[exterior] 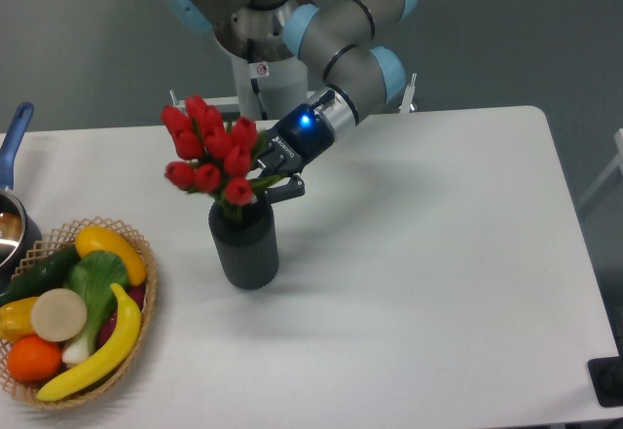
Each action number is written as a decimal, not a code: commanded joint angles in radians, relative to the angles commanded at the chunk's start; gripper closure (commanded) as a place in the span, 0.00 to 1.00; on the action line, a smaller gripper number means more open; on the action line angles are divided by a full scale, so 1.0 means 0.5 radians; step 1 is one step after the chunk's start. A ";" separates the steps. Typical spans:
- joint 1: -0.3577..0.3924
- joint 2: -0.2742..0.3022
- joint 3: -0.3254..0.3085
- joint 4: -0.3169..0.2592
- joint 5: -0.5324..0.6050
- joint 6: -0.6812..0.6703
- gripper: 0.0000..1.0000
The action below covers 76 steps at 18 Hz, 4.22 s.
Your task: Insert the flowers into the vase
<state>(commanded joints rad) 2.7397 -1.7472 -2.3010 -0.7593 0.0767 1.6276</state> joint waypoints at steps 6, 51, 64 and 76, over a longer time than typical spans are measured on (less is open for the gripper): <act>0.040 -0.003 -0.031 0.000 0.000 -0.003 0.00; 0.770 0.503 -0.034 0.000 1.057 -0.006 0.00; 0.737 0.050 0.595 -0.028 2.042 -0.061 0.00; 0.417 -0.233 1.150 -0.416 2.939 0.012 0.00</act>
<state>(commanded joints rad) 2.9483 -1.8638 -1.7261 -0.9672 1.5462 1.6337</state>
